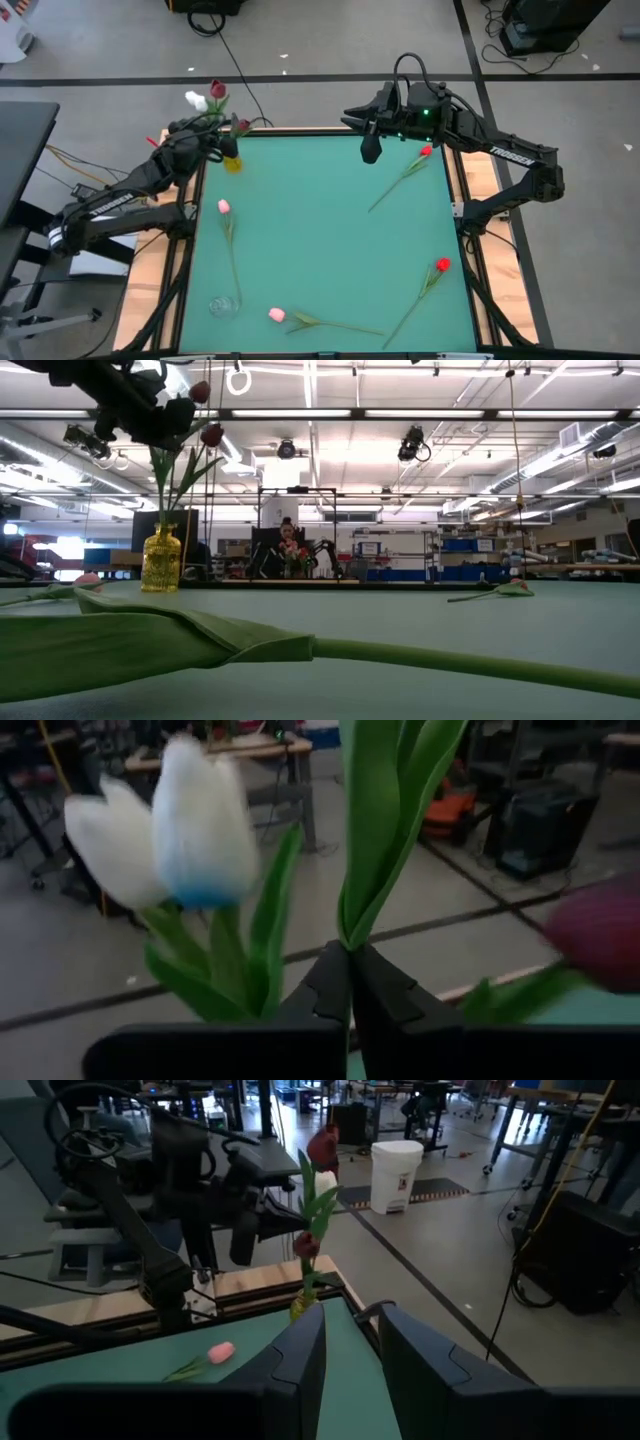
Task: Sort flowers into vase by color
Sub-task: Put the dark red flower into the yellow vase, then put the bottom red flower into the transparent vase
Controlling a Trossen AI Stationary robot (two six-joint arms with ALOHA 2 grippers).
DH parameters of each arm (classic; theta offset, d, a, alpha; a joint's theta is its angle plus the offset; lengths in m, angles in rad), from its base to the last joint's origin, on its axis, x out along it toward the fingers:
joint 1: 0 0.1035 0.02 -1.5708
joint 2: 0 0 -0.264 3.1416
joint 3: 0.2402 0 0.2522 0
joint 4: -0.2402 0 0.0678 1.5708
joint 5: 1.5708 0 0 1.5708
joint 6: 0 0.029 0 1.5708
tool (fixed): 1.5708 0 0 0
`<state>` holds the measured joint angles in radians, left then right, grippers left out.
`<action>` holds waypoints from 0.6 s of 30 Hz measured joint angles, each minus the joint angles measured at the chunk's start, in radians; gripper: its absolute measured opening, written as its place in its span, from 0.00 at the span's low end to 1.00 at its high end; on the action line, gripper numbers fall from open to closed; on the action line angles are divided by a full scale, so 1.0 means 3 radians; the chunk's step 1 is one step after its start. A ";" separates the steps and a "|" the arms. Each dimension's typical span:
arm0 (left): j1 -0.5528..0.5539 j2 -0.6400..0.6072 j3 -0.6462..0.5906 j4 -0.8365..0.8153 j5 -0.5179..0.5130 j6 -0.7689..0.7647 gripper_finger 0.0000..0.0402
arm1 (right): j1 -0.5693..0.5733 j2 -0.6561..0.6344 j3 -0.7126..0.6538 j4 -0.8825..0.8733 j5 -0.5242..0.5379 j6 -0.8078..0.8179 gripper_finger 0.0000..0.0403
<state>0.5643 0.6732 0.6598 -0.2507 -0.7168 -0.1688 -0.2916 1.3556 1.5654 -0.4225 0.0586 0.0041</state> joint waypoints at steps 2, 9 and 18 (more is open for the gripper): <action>0.0011 -0.0002 0.0000 -0.0118 0.0000 -0.0030 0.07 | 0.0000 0.0000 -0.0001 0.0000 0.0000 0.0000 0.26; 0.0008 -0.0021 0.0100 -0.0247 0.0030 -0.0013 0.30 | -0.0021 0.0001 -0.0001 -0.0001 0.0000 -0.0001 0.26; 0.0008 -0.0022 0.0832 -0.1376 0.0041 0.0000 0.50 | -0.0101 0.0001 -0.0001 0.0001 0.0089 0.0222 0.26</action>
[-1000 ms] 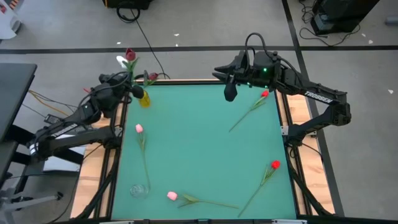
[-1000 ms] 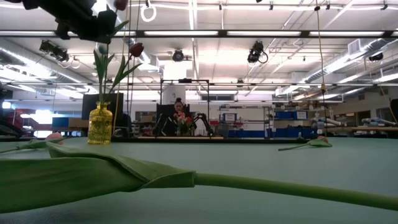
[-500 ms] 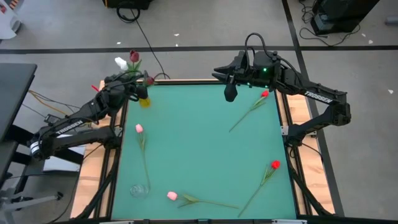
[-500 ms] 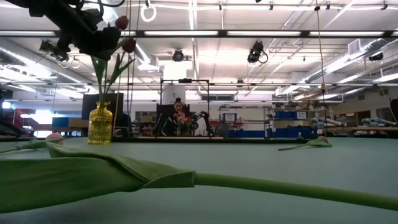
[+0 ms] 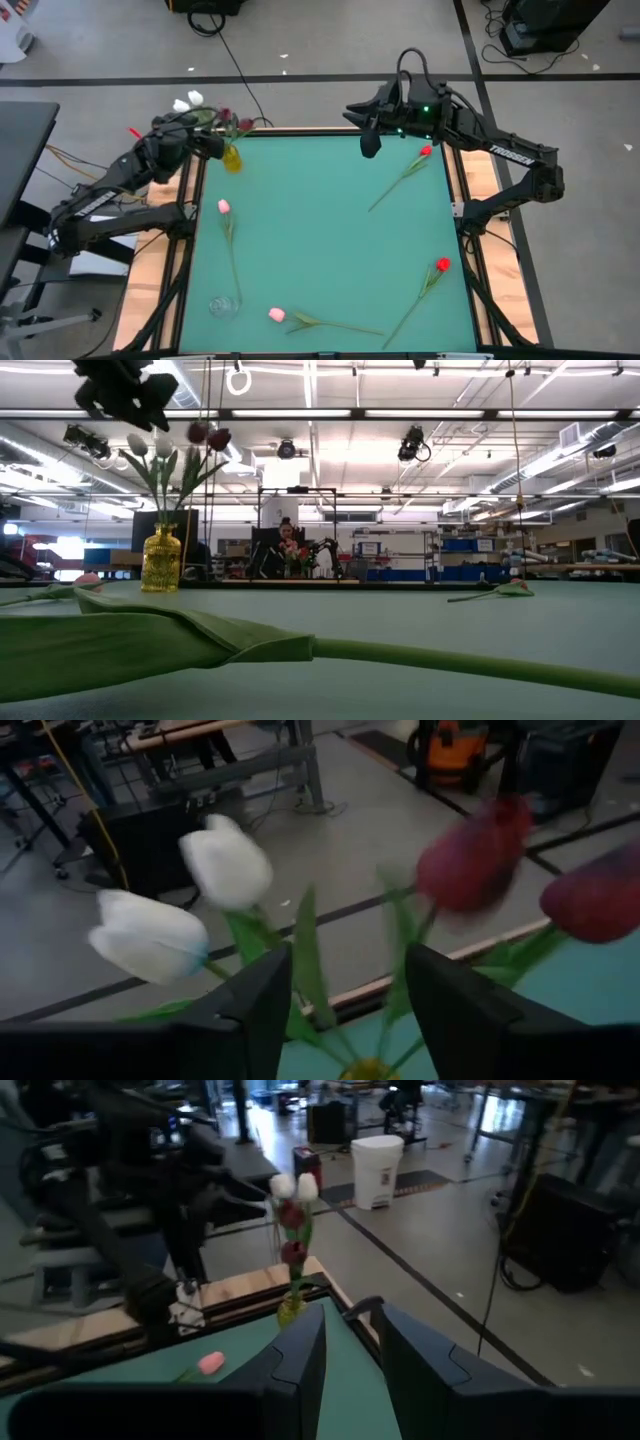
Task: Sort flowers into vase by color
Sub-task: Put the bottom red flower into the transparent vase
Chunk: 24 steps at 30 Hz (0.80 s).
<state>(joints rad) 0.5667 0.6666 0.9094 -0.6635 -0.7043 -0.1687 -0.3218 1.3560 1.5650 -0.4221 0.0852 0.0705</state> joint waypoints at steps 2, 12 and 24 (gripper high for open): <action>0.0000 0.0000 0.0105 -0.0180 0.0001 0.0000 0.52 | -0.0024 0.0000 0.0000 0.0001 0.0005 0.0040 0.26; -0.0005 0.0026 0.0785 -0.0648 0.0252 -0.0002 0.52 | -0.0046 0.0001 -0.0001 -0.0029 0.0218 0.0404 0.26; -0.0054 0.0094 0.0676 -0.0855 0.1925 -0.0194 0.52 | -0.0025 0.0001 -0.0001 -0.1426 0.0737 0.1997 0.25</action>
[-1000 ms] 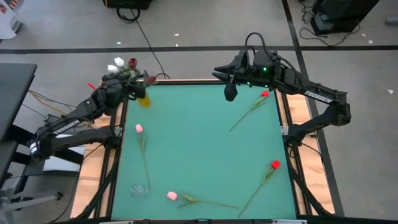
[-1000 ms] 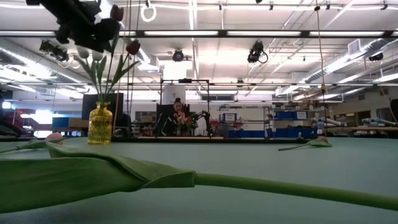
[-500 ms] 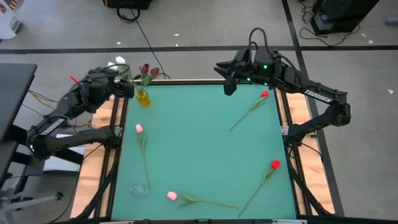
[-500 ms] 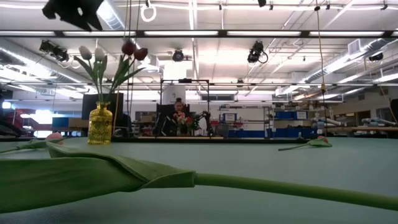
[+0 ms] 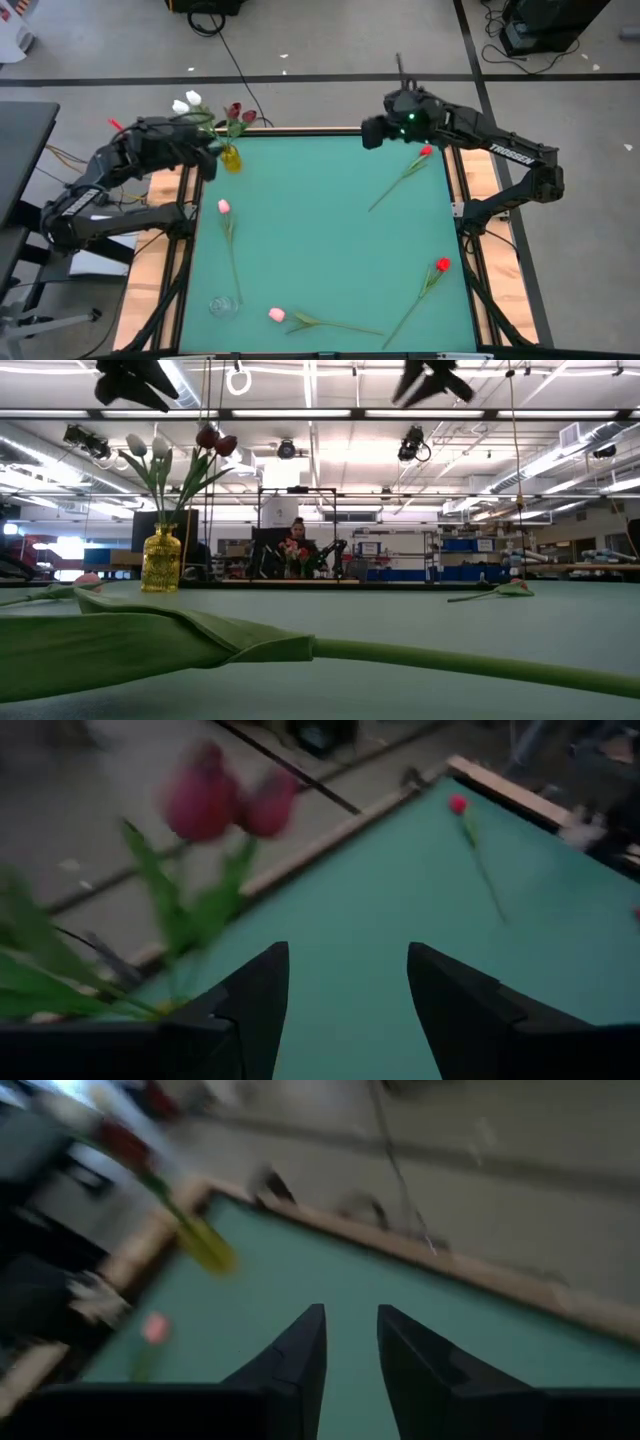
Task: Sort flowers into vase by color
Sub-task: Put the bottom red flower into the transparent vase
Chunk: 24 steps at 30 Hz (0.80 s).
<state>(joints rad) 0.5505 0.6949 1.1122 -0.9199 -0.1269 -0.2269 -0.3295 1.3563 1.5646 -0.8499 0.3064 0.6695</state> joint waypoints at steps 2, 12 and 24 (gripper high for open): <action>-0.0062 -0.0002 -0.0076 -0.0010 0.0060 -0.0130 0.52 | 0.0079 0.0000 -0.0001 -0.0443 0.0016 0.0376 0.25; -0.0345 -0.0057 -0.0399 -0.0092 0.0266 0.0025 0.47 | 0.0955 -0.0001 -0.0078 -0.1380 -0.0062 0.1979 0.24; -0.0712 -0.0053 -0.0574 -0.0089 0.0318 0.0378 0.47 | 0.2020 0.0004 -0.1079 -0.0497 -0.0573 0.3746 0.24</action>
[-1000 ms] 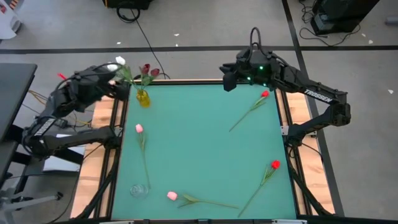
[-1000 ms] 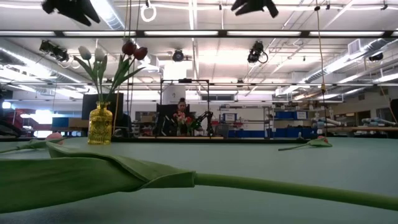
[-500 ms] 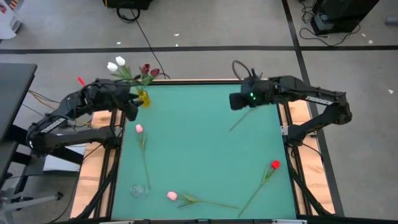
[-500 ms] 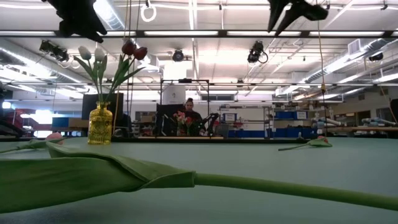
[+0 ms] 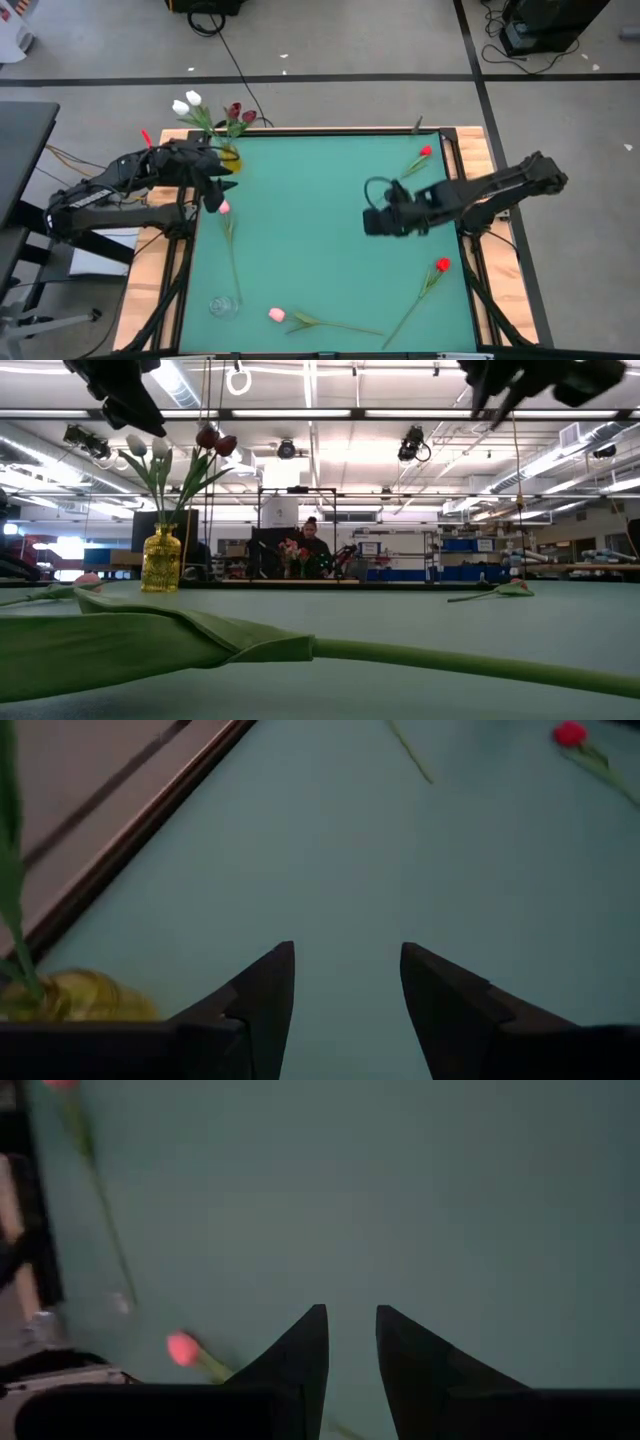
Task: Sort flowers into vase by color
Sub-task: Put the bottom red flower into the transparent vase
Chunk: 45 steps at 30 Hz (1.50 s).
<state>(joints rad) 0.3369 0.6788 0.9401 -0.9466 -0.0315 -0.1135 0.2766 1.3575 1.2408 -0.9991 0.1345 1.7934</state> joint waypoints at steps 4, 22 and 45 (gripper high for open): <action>-0.0010 0.0000 0.0000 0.0009 0.0000 0.0191 0.47 | 0.0303 0.0000 -0.0284 0.0169 -0.0176 0.0516 0.24; -0.0012 0.0005 0.0000 -0.0022 0.0241 0.0028 0.47 | 0.1186 -0.0004 -0.1355 0.0323 -0.1372 0.1659 0.24; -0.0012 0.0004 0.0000 -0.0103 0.0244 -0.0172 0.47 | 0.1127 -0.0004 -0.2184 0.0934 -0.1488 0.1828 0.25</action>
<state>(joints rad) 0.3332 0.6800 0.9401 -0.9775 0.0418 -0.1650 0.6148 1.3563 0.5855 -0.7188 -0.3119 2.3419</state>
